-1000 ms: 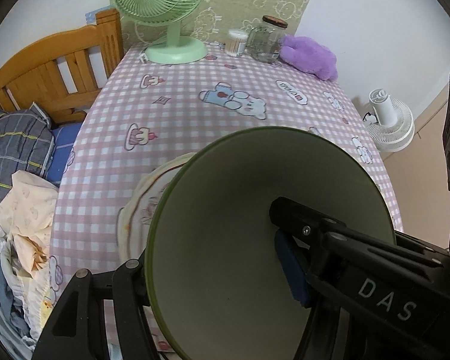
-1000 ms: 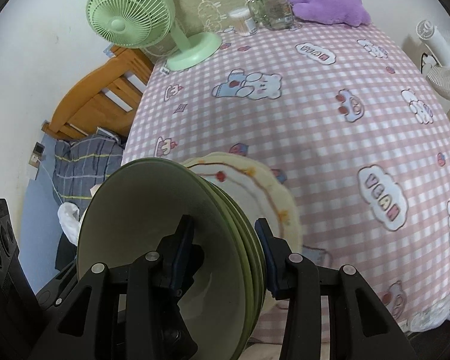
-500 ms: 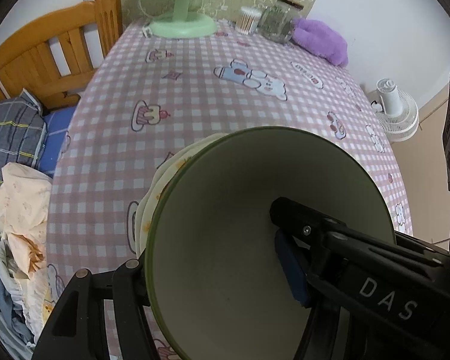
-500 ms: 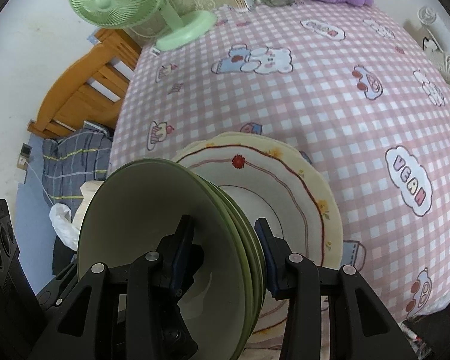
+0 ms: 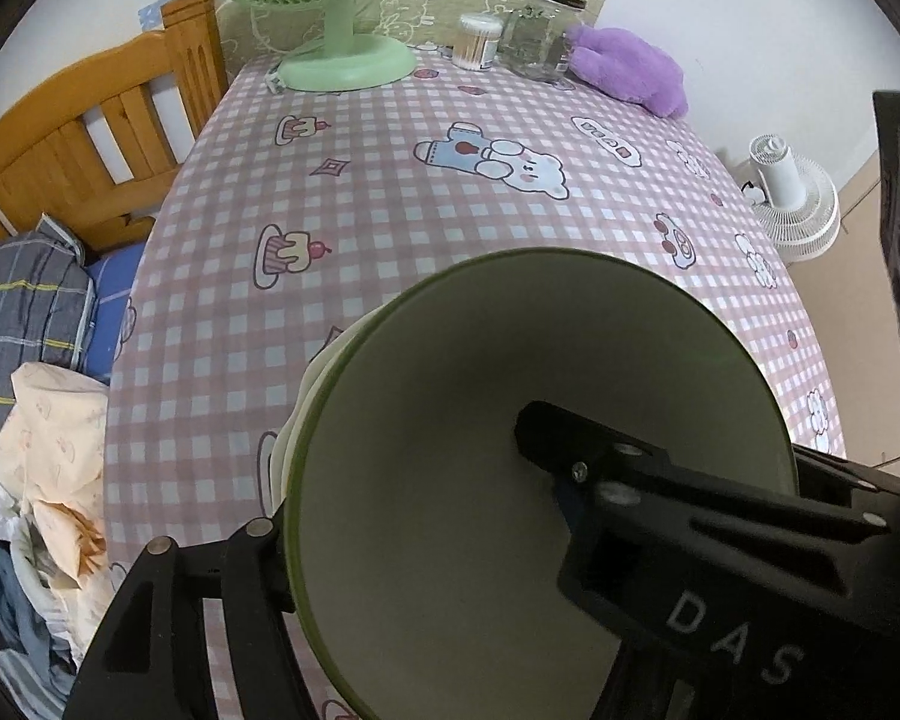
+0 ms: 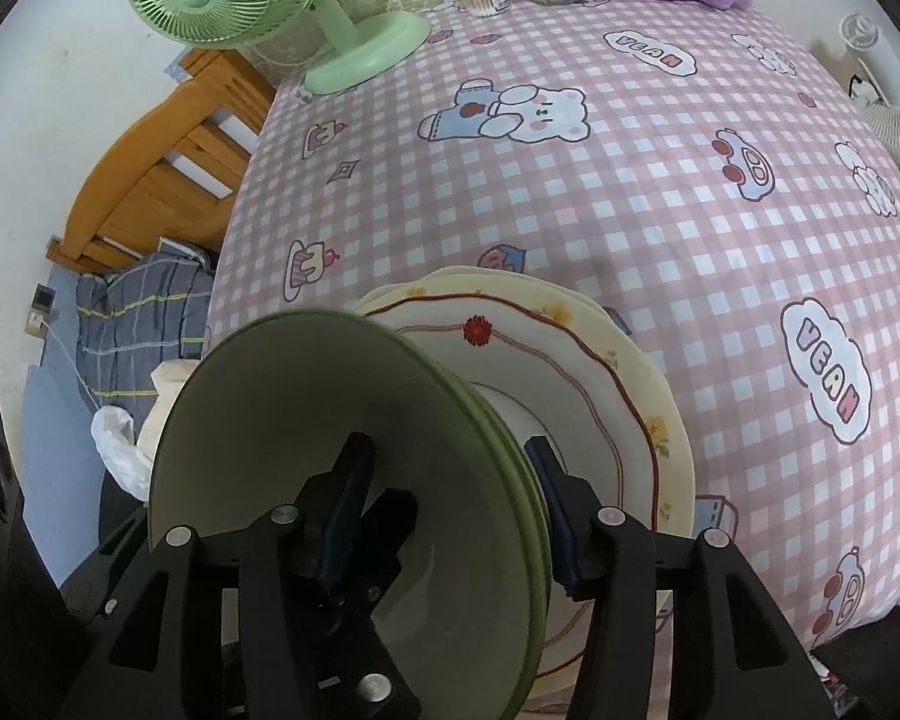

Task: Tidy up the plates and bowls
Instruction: 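Carry the nested bowls with both grippers over the plate stack, then lower the nested bowls onto the white red-patterned plate with both grippers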

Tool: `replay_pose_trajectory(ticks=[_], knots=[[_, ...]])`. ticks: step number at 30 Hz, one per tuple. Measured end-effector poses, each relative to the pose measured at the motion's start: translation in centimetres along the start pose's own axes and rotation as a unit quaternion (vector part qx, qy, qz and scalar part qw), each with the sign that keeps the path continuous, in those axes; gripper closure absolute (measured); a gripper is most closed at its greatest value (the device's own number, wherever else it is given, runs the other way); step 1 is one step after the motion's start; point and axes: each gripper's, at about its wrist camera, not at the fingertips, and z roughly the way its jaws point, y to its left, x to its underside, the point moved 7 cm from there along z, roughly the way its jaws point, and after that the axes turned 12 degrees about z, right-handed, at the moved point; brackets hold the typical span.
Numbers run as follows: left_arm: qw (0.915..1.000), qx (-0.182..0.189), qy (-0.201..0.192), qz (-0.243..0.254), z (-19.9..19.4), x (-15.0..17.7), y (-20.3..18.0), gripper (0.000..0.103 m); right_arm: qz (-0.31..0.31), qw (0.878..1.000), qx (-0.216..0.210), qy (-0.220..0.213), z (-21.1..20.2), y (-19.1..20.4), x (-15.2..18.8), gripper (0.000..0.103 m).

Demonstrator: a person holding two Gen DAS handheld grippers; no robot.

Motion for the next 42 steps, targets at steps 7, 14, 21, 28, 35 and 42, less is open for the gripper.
replay_pose_trajectory(ticks=[7, 14, 21, 28, 35, 42], knots=[[0.9983, -0.054, -0.018, 0.012, -1.2, -0.2, -0.2, 0.025, -0.007, 0.998, 0.030, -0.046, -1.6, -0.7, 0.3, 0.029], [0.9936, -0.076, -0.073, 0.041, -4.1, -1.1, -1.3, 0.017, -0.011, 0.993, 0.064, -0.101, -4.8, -1.7, 0.1, 0.028], [0.9908, -0.083, -0.106, 0.004, -5.9, -1.2, -1.7, 0.016, -0.007, 0.989, 0.064, -0.132, -7.3, -3.1, 0.0, 0.028], [0.9767, -0.139, -0.163, -0.009, -8.5, -0.8, -2.3, 0.011, -0.028, 0.984, 0.046, -0.172, -10.1, -4.8, -0.3, 0.028], [0.9695, -0.156, -0.185, -0.039, -10.2, 0.5, -4.9, 0.003, -0.054, 0.978, 0.012, -0.203, -12.8, -6.7, 0.2, 0.028], [0.9663, -0.157, -0.194, -0.066, -9.3, 2.4, -8.1, 0.002, -0.077, 0.968, 0.018, -0.240, -14.8, -11.0, 1.2, 0.024]])
